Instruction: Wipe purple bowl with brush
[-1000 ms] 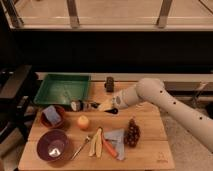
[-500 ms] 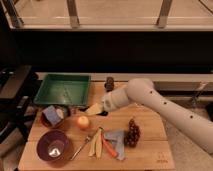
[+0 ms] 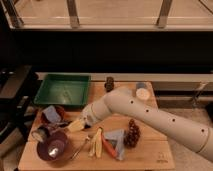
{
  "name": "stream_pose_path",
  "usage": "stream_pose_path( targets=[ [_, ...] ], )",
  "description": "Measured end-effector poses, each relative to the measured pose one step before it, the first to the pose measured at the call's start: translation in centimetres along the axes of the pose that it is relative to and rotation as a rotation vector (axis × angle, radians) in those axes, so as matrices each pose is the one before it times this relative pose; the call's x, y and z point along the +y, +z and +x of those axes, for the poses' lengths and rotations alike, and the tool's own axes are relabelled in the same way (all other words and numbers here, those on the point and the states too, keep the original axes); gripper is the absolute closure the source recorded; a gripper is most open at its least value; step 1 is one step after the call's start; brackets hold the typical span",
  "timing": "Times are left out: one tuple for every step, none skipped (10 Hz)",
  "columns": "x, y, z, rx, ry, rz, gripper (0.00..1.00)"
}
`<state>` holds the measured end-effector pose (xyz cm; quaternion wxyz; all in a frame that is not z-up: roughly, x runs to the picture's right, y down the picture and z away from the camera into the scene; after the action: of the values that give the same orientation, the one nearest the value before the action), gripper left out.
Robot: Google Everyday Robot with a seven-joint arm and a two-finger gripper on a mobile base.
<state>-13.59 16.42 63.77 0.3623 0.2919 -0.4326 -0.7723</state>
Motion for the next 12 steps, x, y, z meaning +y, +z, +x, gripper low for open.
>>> stream_pose_path(
  targets=[
    [-0.61, 0.881, -0.661, -0.00725, -0.00871, 0.01135, 1.0],
    [0.007, 0.007, -0.044, 0.00124, 0.00245, -0.00057, 1.0],
    [0.015, -0.01, -0.022, 0.00015, 0.00153, -0.00029, 1.0],
    [0.021, -0.025, -0.005, 0.0003, 0.00105, -0.00057, 1.0],
    [0.02, 0.058, -0.015, 0.00055, 0.00029, 0.00027, 1.0],
    [-0.004, 0.113, -0.148, -0.00352, 0.00582, -0.00019, 1.0],
    [0.261, 0.308, -0.625, -0.00617, 0.02159, -0.00433, 1.0],
    [0.47, 0.478, -0.961, -0.0065, 0.02205, -0.00574, 1.0],
    [0.373, 0.574, -0.899, -0.00898, 0.01646, -0.00372, 1.0],
    [0.341, 0.644, -0.9, -0.01202, 0.01832, -0.00295, 1.0],
    [0.24, 0.293, -0.539, -0.00866, 0.01473, -0.00208, 1.0],
    [0.33, 0.206, -0.559, -0.00675, 0.01573, -0.00218, 1.0]
  ],
)
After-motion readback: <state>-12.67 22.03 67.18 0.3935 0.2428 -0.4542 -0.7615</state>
